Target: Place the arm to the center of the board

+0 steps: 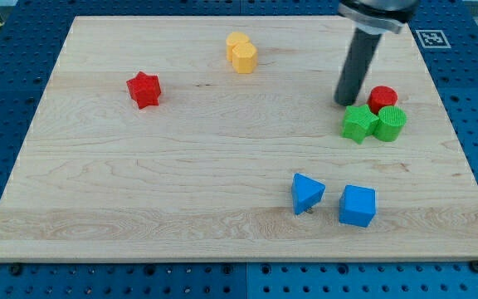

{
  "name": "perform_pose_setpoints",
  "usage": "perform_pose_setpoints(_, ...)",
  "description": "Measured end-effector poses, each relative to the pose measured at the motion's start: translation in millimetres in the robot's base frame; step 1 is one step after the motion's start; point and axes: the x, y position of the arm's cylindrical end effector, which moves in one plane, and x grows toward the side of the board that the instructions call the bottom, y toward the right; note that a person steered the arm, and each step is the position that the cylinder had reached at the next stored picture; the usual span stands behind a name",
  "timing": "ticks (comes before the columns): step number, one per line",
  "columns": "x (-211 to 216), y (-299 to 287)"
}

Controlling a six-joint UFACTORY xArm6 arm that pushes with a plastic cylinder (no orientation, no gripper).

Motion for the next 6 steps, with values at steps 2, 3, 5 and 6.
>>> perform_pose_setpoints(2,-21,-121)
perform_pose_setpoints(3,-21,-156)
perform_pose_setpoints(5,-21,-159)
perform_pose_setpoints(6,-4,-163)
